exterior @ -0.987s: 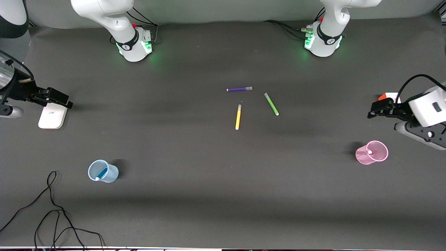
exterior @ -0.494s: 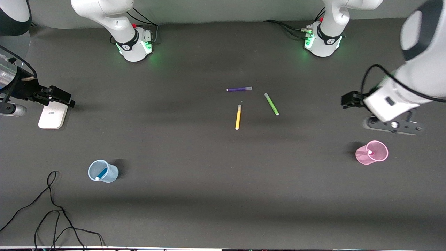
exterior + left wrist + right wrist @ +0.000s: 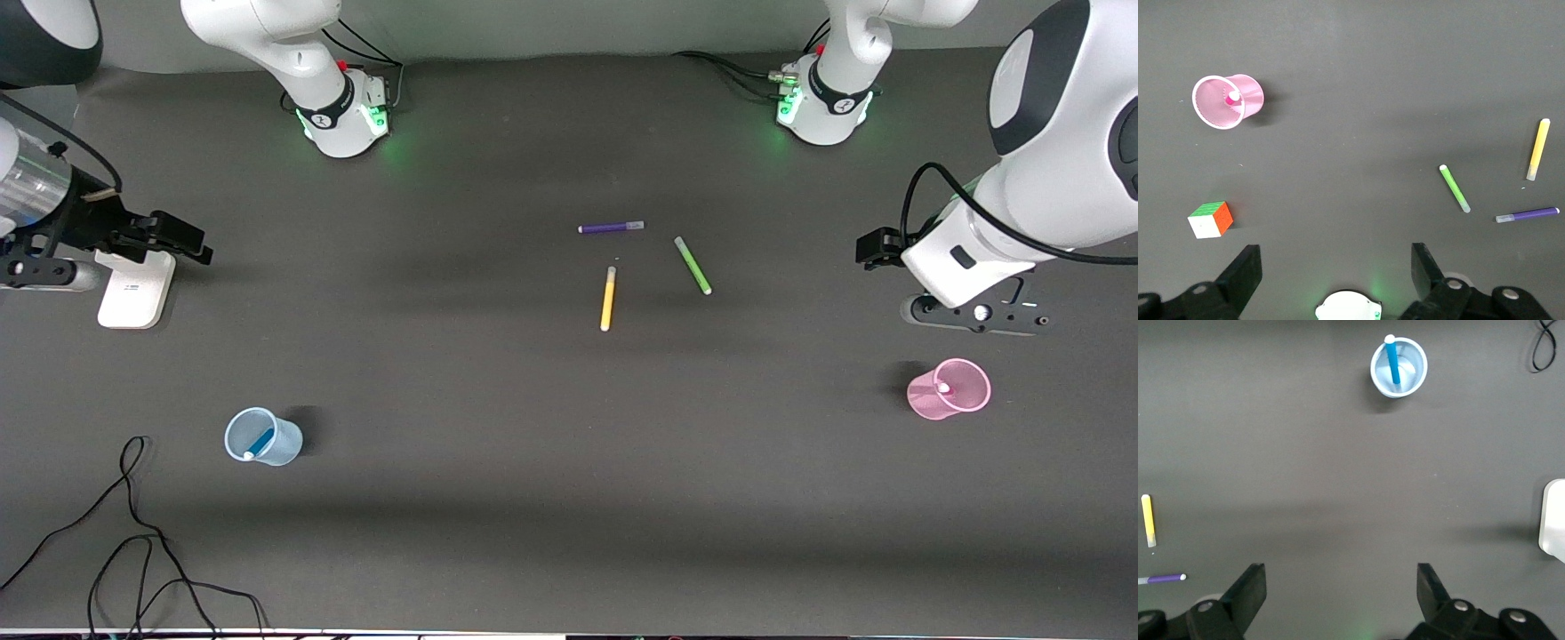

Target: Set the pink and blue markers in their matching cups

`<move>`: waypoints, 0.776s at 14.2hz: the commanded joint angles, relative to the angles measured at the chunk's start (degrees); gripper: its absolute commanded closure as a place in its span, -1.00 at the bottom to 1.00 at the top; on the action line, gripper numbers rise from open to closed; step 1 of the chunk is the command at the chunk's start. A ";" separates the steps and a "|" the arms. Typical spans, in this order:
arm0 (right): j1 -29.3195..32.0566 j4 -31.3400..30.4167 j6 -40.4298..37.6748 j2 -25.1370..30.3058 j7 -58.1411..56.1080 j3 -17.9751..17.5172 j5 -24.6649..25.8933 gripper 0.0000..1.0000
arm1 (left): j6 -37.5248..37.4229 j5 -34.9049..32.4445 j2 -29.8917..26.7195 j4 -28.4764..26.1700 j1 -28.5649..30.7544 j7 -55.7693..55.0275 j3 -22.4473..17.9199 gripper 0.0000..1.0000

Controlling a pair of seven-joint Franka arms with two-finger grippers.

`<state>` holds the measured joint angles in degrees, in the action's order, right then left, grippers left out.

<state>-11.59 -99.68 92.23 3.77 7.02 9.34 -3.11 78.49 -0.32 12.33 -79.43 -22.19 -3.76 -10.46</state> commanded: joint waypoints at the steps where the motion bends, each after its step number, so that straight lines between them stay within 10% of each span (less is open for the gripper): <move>1: -0.89 0.18 -0.56 0.45 1.24 0.24 0.83 -0.99 | 0.34 -2.22 -3.09 -1.32 12.19 -0.11 12.23 -0.99; 11: -0.63 0.27 0.23 -0.43 1.15 0.85 1.09 -0.99 | 5.10 -5.39 -10.33 -6.89 17.89 -0.98 18.81 -1.00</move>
<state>-12.08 -99.70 92.21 3.63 7.12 10.01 -2.92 82.93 -4.74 1.93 -85.05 -4.96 -3.79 7.39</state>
